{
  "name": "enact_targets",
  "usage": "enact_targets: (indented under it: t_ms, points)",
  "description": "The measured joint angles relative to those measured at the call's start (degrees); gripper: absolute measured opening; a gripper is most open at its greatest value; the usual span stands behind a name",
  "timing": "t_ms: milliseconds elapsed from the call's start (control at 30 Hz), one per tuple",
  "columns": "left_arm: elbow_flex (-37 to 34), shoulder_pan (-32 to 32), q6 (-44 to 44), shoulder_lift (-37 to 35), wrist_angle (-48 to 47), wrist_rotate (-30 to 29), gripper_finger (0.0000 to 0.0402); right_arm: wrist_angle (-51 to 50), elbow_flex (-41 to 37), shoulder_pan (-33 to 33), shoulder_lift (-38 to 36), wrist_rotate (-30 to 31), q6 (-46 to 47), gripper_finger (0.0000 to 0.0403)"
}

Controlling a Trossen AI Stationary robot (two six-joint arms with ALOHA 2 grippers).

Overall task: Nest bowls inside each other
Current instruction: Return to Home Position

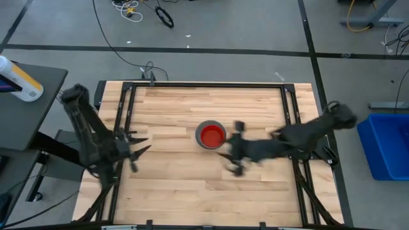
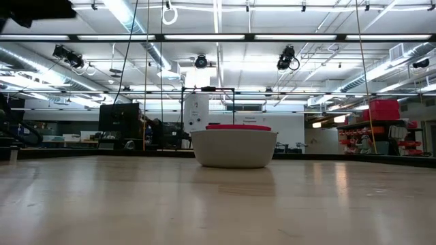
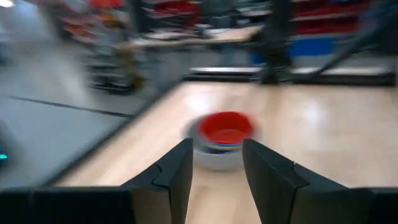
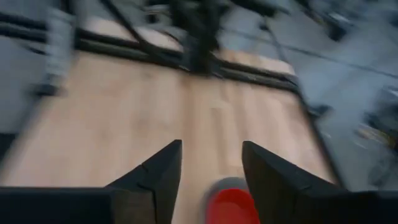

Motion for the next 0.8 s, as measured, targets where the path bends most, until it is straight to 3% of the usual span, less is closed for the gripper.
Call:
enact_targets:
  t_ms: [133, 267, 333, 433, 500, 567, 700, 800]
  points:
    - [0.0, -9.5, 3.2, -8.6, 1.2, 5.0, 0.0142, 12.1, -16.4, 8.6, -15.3, -1.1, 3.5, 0.0148]
    - [-0.7, -16.1, 10.5, -12.0, 7.5, 11.9, 0.0145, 22.8, -33.1, 15.7, -28.8, 7.5, 7.0, 0.0121]
    - [-1.3, -18.4, 16.5, -11.7, 12.8, 11.5, 0.0148, 27.0, -40.1, 18.0, -34.3, 10.1, 8.1, 0.0111]
    - [-1.3, -19.3, 20.6, -11.5, 15.6, 4.4, 0.0149, 27.7, -48.4, 19.6, -41.5, 9.2, 12.3, 0.0103]
    - [-1.4, -19.1, 20.7, -11.6, 14.9, 1.8, 0.0145, 29.5, -53.0, 20.3, -46.1, 5.6, 17.7, 0.0102]
    - [-1.4, -18.5, 20.7, -12.2, 13.4, 1.0, 0.0138, 37.1, -57.7, 21.4, -49.6, -2.3, 13.2, 0.0102]
    - [-1.4, -17.4, 20.5, -13.6, 11.4, 3.9, 0.0124, 47.2, -64.6, 23.5, -55.8, -25.7, 2.1, 0.0105]
    - [-1.4, -17.6, 20.8, -13.2, 12.6, 4.4, 0.0119, 47.1, -68.6, 24.8, -61.1, -33.0, 1.1, 0.0105]
